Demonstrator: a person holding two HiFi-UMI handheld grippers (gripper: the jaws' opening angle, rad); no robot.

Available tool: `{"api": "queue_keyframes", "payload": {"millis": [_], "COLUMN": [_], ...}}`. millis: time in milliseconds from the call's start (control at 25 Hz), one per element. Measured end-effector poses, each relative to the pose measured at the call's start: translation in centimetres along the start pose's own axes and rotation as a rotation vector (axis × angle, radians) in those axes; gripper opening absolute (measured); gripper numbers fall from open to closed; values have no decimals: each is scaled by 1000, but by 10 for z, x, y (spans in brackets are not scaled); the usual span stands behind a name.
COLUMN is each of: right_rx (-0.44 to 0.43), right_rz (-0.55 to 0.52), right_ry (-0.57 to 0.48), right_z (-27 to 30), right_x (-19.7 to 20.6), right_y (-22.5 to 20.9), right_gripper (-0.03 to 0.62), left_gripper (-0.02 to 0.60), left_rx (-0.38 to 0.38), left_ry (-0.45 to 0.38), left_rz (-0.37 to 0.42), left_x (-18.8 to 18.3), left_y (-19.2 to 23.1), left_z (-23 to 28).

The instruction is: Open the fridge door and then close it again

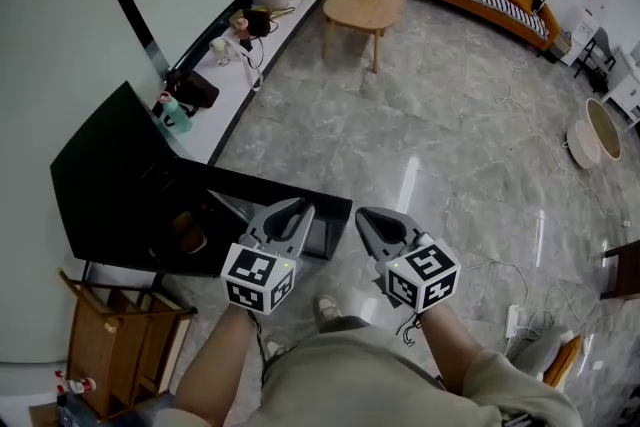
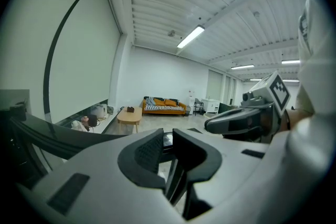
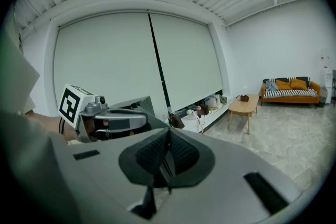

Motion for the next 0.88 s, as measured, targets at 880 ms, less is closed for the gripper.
{"api": "queue_keyframes", "payload": {"millis": [880], "right_rx": [0], "right_rz": [-31], "right_ry": [-37], "right_z": [26], "right_x": [-37], "right_y": [-57], "right_gripper": [-3], "left_gripper": [49], "left_rx": [-58], "left_ry": [29], "left_rz": [27], "left_x": [-18], "left_y": [34], "left_z": [73]}}
Point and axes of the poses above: the fingertips, and each gripper's own axes: z forward along the fingers, y to its left, x out of its underside, the point moved 9 cm from there along -z, backward along the fingers, and after that the axes turned 15 degrees about z, right-handed, at the moved point
